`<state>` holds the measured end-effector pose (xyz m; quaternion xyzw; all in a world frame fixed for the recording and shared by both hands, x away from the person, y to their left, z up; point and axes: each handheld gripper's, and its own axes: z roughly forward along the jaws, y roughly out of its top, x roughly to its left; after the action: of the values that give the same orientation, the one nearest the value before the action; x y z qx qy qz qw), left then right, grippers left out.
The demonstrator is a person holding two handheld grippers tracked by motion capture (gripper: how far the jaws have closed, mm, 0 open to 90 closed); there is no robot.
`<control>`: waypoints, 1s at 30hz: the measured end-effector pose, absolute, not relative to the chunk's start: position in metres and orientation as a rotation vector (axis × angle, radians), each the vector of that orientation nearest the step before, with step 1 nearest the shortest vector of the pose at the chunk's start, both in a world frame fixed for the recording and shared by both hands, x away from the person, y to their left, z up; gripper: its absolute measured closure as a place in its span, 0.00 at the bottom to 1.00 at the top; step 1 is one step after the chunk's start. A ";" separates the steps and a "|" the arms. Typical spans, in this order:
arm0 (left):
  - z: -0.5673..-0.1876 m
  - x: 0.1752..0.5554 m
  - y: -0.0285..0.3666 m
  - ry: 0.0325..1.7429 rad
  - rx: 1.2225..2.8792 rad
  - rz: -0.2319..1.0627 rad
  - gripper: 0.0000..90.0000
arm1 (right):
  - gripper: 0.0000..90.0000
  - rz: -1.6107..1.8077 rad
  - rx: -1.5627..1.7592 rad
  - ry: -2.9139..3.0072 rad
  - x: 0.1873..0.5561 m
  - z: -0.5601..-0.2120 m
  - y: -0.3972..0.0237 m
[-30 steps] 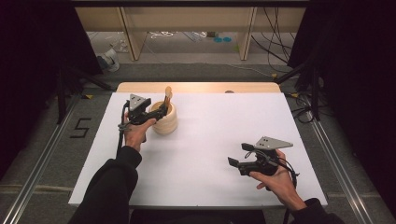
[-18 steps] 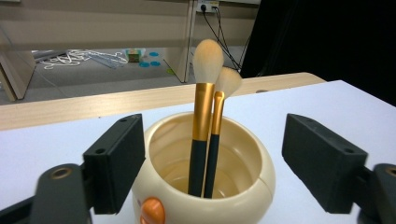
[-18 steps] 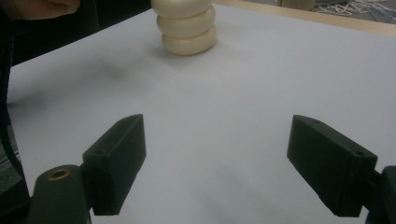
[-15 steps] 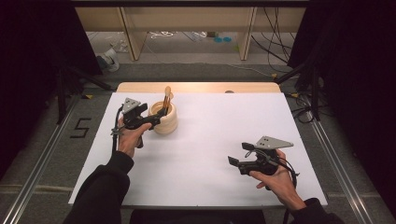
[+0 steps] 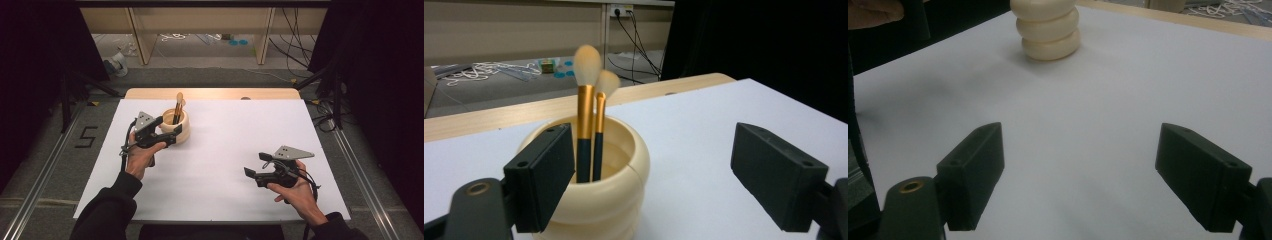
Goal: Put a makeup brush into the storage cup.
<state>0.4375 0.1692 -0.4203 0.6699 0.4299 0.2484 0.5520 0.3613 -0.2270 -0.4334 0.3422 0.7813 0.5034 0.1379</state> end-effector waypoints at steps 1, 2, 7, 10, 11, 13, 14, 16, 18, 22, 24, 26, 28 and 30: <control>-0.421 0.435 0.169 1.015 1.581 0.577 0.19 | 0.23 1.456 0.991 2.260 0.361 -0.433 -0.227; -0.422 0.433 0.169 1.017 1.575 0.575 0.20 | 0.23 1.456 0.990 2.260 0.361 -0.433 -0.227; -0.422 0.424 0.168 0.997 1.584 0.584 0.20 | 0.23 1.456 1.000 2.264 0.361 -0.433 -0.227; -0.422 0.419 0.166 0.987 1.591 0.587 0.20 | 0.23 1.457 0.989 2.258 0.361 -0.433 -0.227; -0.422 0.418 0.166 0.982 1.601 0.592 0.20 | 0.23 1.457 0.990 2.257 0.361 -0.433 -0.227; -0.422 0.414 0.165 0.978 1.601 0.583 0.20 | 0.23 1.456 0.991 2.256 0.361 -0.433 -0.227; -0.422 0.413 0.164 0.973 1.599 0.581 0.20 | 0.23 1.456 0.992 2.254 0.361 -0.433 -0.227; -0.423 0.409 0.162 0.963 1.611 0.576 0.20 | 0.23 1.452 0.997 2.259 0.361 -0.433 -0.227; -0.425 0.405 0.159 0.956 1.618 0.564 0.20 | 0.22 1.454 0.998 2.263 0.361 -0.433 -0.227; -0.427 0.398 0.156 0.948 1.636 0.541 0.20 | 0.21 1.441 1.013 2.271 0.360 -0.432 -0.227; -0.428 0.394 0.153 0.950 1.634 0.522 0.19 | 0.20 1.448 1.007 2.267 0.361 -0.432 -0.228; -0.429 0.391 0.153 0.935 1.647 0.519 0.19 | 0.19 1.453 1.021 2.270 0.360 -0.431 -0.228; -0.429 0.388 0.152 0.924 1.654 0.511 0.18 | 0.19 1.454 1.020 2.270 0.360 -0.431 -0.228; -0.430 0.384 0.149 0.928 1.651 0.496 0.18 | 0.19 1.452 1.010 2.268 0.361 -0.432 -0.227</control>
<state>0.3837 0.1495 -0.4305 0.6997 0.3935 0.2104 0.5579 0.3605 -0.2273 -0.4317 0.3481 0.7815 0.5005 0.1324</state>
